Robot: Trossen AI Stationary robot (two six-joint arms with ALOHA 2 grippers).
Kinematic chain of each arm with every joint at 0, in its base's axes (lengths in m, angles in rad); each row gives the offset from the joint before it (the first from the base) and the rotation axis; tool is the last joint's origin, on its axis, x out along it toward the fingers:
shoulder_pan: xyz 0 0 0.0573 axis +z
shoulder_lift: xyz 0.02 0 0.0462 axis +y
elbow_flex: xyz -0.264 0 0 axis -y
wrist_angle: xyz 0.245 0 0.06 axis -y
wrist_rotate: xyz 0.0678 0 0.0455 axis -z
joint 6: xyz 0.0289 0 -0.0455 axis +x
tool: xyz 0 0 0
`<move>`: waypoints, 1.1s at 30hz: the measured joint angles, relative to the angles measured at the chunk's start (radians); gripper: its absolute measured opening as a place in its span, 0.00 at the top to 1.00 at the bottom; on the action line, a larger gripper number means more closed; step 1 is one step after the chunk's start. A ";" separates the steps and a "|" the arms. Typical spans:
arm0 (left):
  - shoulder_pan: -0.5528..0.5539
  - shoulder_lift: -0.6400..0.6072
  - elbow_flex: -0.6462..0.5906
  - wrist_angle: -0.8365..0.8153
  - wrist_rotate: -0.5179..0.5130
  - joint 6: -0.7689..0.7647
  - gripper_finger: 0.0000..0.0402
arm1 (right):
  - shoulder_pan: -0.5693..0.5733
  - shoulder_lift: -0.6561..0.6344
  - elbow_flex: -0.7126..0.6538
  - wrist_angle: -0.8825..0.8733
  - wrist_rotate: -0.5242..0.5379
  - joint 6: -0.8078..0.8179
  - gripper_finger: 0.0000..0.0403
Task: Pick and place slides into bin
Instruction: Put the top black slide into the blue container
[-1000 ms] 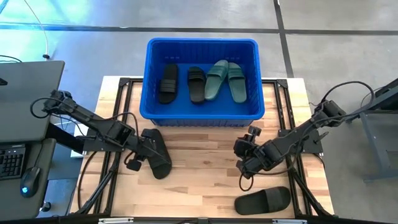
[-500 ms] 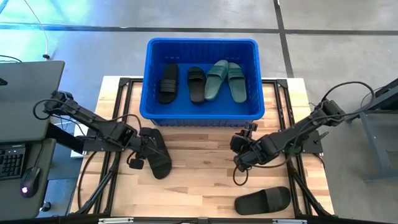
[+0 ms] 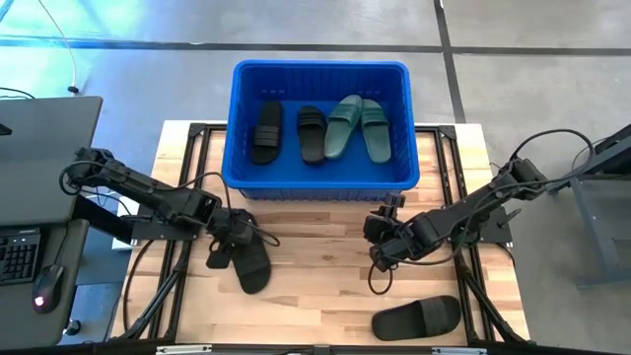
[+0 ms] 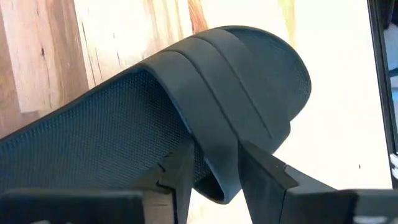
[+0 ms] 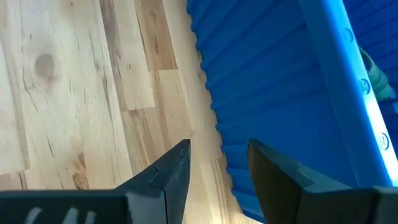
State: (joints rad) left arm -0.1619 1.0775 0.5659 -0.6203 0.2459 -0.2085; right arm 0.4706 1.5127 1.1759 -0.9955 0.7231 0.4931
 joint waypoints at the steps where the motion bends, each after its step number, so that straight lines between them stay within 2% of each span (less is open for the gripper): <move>1: 0.000 0.000 0.000 0.000 -0.003 -0.002 0.72 | 0.000 0.000 0.000 0.001 0.000 0.003 0.63; 4: -0.002 0.001 -0.021 0.044 -0.006 -0.012 0.72 | 0.000 0.000 0.000 0.009 -0.001 0.004 0.63; 10: -0.002 0.001 -0.109 0.162 0.093 -0.111 0.72 | 0.000 0.000 0.000 0.031 -0.054 0.006 0.63; 13: -0.001 0.001 -0.113 0.188 0.095 -0.083 0.72 | 0.000 0.000 0.000 0.035 -0.062 0.007 0.63; 16: -0.002 0.002 -0.115 0.289 0.101 -0.053 0.72 | 0.000 0.000 0.000 0.036 -0.062 0.007 0.63; 21: -0.002 0.002 -0.114 0.428 0.165 -0.057 0.72 | 0.000 0.000 0.000 0.036 -0.062 0.007 0.63; 33: -0.002 0.002 -0.114 0.332 0.158 -0.212 0.72 | 0.000 0.000 0.000 0.037 -0.062 0.005 0.63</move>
State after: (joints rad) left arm -0.1638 1.0792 0.4522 -0.2882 0.4039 -0.4208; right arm 0.4709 1.5127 1.1759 -0.9588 0.6613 0.4986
